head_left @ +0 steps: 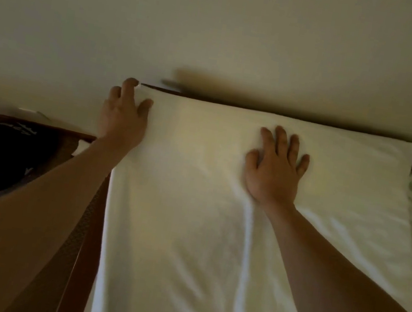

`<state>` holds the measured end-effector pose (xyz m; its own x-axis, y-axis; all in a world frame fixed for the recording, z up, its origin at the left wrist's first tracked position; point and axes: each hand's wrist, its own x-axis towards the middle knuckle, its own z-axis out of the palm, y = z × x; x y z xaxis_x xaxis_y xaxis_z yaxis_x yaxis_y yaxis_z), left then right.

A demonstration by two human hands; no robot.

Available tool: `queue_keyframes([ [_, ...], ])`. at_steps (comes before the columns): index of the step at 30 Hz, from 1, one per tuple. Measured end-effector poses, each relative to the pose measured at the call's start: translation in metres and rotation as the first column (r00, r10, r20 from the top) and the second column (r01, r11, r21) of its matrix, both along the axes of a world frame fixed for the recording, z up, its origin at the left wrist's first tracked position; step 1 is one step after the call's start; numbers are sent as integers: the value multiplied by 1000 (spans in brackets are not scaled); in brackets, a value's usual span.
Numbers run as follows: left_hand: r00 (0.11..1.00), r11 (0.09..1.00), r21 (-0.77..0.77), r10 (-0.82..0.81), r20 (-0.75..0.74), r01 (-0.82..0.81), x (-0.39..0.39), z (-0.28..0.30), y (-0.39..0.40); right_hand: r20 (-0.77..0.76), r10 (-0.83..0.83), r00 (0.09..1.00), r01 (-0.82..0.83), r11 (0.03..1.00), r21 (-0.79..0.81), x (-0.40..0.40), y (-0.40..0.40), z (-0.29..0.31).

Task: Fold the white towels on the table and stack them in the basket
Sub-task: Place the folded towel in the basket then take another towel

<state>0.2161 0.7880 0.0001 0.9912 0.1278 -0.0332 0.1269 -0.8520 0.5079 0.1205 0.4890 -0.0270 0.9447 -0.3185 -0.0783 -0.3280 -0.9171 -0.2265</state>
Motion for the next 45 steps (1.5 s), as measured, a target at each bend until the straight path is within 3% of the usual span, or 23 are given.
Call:
queue_keyframes([
  [7, 987, 995, -75, 62, -151, -73, -173, 20, 16, 33, -5, 999, 2, 996, 91, -2, -4, 0],
  [12, 957, 991, -26, 121, -262, -133, -304, 29, 36, 233, -116, 966, 2, 899, 438, -18, -18, 13],
  [17, 966, 992, -8, 121, -228, -126, -400, 32, 29, 411, 94, 907, -239, 918, 317, -159, 13, 30],
  [21, 977, 991, 42, 134, -165, -129, -441, 27, 20, 154, 400, 904, -421, 896, 144, -298, 37, 24],
  [27, 957, 966, -8, 257, -138, -260, -454, 25, 16, -178, 312, 933, -305, 950, 66, -371, 27, 11],
  [31, 871, 882, -95, 431, -236, -462, -442, 26, 35, -177, 336, 925, -330, 942, 66, -377, 18, 10],
  [36, 908, 931, 6, 358, -218, -365, -438, 16, 53, -211, 342, 915, -343, 939, 37, -371, 12, 10],
  [41, 893, 915, 174, 395, -215, -363, -434, 15, 48, -228, 316, 921, -317, 948, 32, -373, 21, 11],
  [43, 905, 906, 212, 399, -147, -365, -437, 14, 46, -246, 285, 926, -283, 958, 46, -374, 28, 14],
  [45, 960, 937, 223, 279, -22, -268, -440, 15, 39, -232, 259, 938, -254, 966, 54, -376, 40, 15],
])
